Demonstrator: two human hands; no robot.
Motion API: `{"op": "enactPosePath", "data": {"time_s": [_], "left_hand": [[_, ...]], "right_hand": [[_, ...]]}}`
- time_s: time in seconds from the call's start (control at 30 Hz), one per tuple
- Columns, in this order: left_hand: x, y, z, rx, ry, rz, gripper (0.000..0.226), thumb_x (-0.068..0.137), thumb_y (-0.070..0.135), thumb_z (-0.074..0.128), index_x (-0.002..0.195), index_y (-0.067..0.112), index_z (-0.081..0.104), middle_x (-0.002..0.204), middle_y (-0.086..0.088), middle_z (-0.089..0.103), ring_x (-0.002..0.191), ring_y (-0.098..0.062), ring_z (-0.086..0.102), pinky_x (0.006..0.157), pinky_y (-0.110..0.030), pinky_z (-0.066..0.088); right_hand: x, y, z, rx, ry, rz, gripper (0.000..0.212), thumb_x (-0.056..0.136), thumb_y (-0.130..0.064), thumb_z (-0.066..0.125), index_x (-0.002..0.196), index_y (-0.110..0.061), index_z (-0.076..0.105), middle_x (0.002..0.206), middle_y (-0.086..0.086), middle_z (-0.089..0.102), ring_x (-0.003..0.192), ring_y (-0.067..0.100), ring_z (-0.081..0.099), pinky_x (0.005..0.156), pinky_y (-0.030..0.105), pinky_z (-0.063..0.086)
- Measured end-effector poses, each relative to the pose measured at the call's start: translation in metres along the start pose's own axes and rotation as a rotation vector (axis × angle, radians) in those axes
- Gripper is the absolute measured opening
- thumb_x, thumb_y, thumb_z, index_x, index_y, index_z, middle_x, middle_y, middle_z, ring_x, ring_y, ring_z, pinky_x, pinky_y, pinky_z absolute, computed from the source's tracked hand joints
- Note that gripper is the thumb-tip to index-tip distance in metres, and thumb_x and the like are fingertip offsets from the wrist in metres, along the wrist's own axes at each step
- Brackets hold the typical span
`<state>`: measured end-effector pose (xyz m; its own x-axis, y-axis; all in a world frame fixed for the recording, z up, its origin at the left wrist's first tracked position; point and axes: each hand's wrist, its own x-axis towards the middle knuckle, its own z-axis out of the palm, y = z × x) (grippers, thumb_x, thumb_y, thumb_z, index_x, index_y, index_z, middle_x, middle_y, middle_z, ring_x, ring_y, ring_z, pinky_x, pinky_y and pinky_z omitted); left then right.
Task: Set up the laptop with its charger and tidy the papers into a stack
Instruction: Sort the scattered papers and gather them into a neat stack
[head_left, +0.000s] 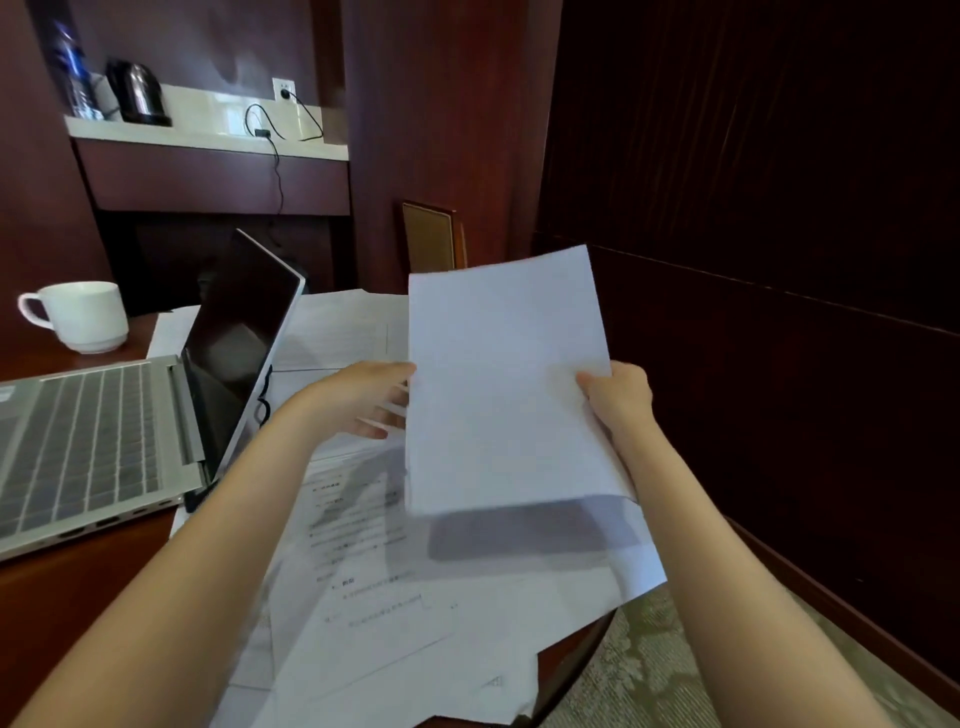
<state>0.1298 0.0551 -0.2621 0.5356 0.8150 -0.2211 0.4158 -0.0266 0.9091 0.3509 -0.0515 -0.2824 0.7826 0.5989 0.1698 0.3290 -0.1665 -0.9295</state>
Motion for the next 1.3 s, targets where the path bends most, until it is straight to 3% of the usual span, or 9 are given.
{"op": "enactPosePath", "data": {"time_s": [0.2, 0.37, 0.63, 0.87, 0.93, 0.97, 1.0, 1.13, 1.3], "left_hand": [[0.004, -0.022, -0.026, -0.04, -0.003, -0.104, 0.027, 0.093, 0.044, 0.047, 0.1, 0.021, 0.06, 0.096, -0.002, 0.07, 0.085, -0.019, 0.065, 0.068, -0.03, 0.048], [-0.011, -0.05, -0.011, -0.23, 0.012, -0.21, 0.027, 0.09, 0.024, 0.057, 0.114, 0.013, 0.052, 0.095, -0.011, 0.064, 0.073, -0.02, 0.062, 0.052, -0.022, 0.053], [-0.021, -0.053, 0.013, -0.747, 0.038, -0.227, 0.031, 0.09, 0.016, 0.051, 0.113, 0.0, 0.037, 0.105, -0.021, 0.052, 0.074, -0.031, 0.058, 0.063, -0.037, 0.052], [-0.025, -0.053, 0.054, -0.32, -0.097, -0.008, 0.039, 0.073, 0.001, 0.062, 0.112, 0.001, 0.058, 0.092, -0.009, 0.067, 0.08, -0.022, 0.064, 0.075, -0.03, 0.051], [-0.026, -0.053, 0.061, -0.27, -0.132, 0.052, 0.032, 0.086, -0.005, 0.053, 0.117, 0.002, 0.058, 0.096, -0.007, 0.067, 0.083, -0.019, 0.064, 0.075, -0.028, 0.051], [-0.028, -0.051, 0.063, -0.249, -0.149, 0.091, 0.033, 0.09, -0.005, 0.048, 0.119, 0.005, 0.057, 0.1, -0.006, 0.067, 0.085, -0.018, 0.064, 0.072, -0.026, 0.052], [-0.031, -0.048, 0.064, -0.215, -0.155, 0.143, 0.035, 0.091, -0.005, 0.046, 0.121, 0.011, 0.056, 0.103, -0.003, 0.066, 0.088, -0.015, 0.064, 0.068, -0.022, 0.054], [-0.036, -0.037, 0.069, 0.007, -0.021, 0.417, 0.046, 0.09, -0.004, 0.048, 0.125, 0.027, 0.048, 0.114, 0.011, 0.059, 0.108, -0.011, 0.057, 0.087, -0.023, 0.048], [-0.033, -0.026, 0.064, -0.065, 0.218, 0.564, 0.045, 0.09, -0.007, 0.049, 0.129, 0.018, 0.049, 0.119, 0.005, 0.057, 0.116, -0.015, 0.053, 0.101, -0.032, 0.042]], "right_hand": [[0.006, 0.036, 0.002, -0.357, -0.131, 0.134, 0.034, 0.092, -0.015, 0.053, 0.121, 0.001, 0.054, 0.121, 0.016, 0.057, 0.114, 0.032, 0.052, 0.078, 0.026, 0.036], [0.004, 0.039, 0.009, -0.497, -0.224, 0.165, 0.029, 0.088, -0.012, 0.052, 0.114, 0.0, 0.055, 0.096, 0.01, 0.053, 0.093, 0.03, 0.054, 0.075, 0.029, 0.04], [0.004, 0.033, 0.01, -0.381, -0.255, 0.172, 0.024, 0.088, -0.007, 0.051, 0.11, 0.0, 0.059, 0.088, 0.009, 0.052, 0.084, 0.022, 0.046, 0.063, 0.024, 0.038], [0.0, 0.044, 0.0, -0.159, -0.214, 0.266, 0.049, 0.082, 0.011, 0.051, 0.13, 0.001, 0.047, 0.111, 0.02, 0.057, 0.099, 0.033, 0.057, 0.078, 0.033, 0.048], [-0.003, 0.045, -0.005, -0.089, -0.195, 0.267, 0.025, 0.08, 0.01, 0.051, 0.083, -0.01, 0.037, 0.09, 0.014, 0.054, 0.083, 0.027, 0.053, 0.062, 0.027, 0.04], [-0.001, 0.048, -0.009, -0.069, -0.185, 0.279, 0.035, 0.079, 0.008, 0.051, 0.111, -0.006, 0.054, 0.079, 0.011, 0.05, 0.073, 0.025, 0.049, 0.057, 0.025, 0.033], [-0.002, 0.047, -0.014, -0.058, -0.161, 0.274, 0.017, 0.079, 0.007, 0.05, 0.069, -0.008, 0.052, 0.07, 0.009, 0.045, 0.064, 0.023, 0.043, 0.055, 0.025, 0.029], [-0.012, 0.051, -0.026, 0.076, -0.087, 0.223, 0.031, 0.076, 0.002, 0.05, 0.055, -0.013, 0.034, 0.056, 0.003, 0.034, 0.054, 0.021, 0.03, 0.054, 0.027, 0.023], [-0.024, 0.04, -0.03, 0.254, -0.027, 0.036, 0.009, 0.087, -0.005, 0.051, 0.084, -0.012, 0.054, 0.078, 0.0, 0.051, 0.063, 0.013, 0.047, 0.053, 0.023, 0.035]]}}
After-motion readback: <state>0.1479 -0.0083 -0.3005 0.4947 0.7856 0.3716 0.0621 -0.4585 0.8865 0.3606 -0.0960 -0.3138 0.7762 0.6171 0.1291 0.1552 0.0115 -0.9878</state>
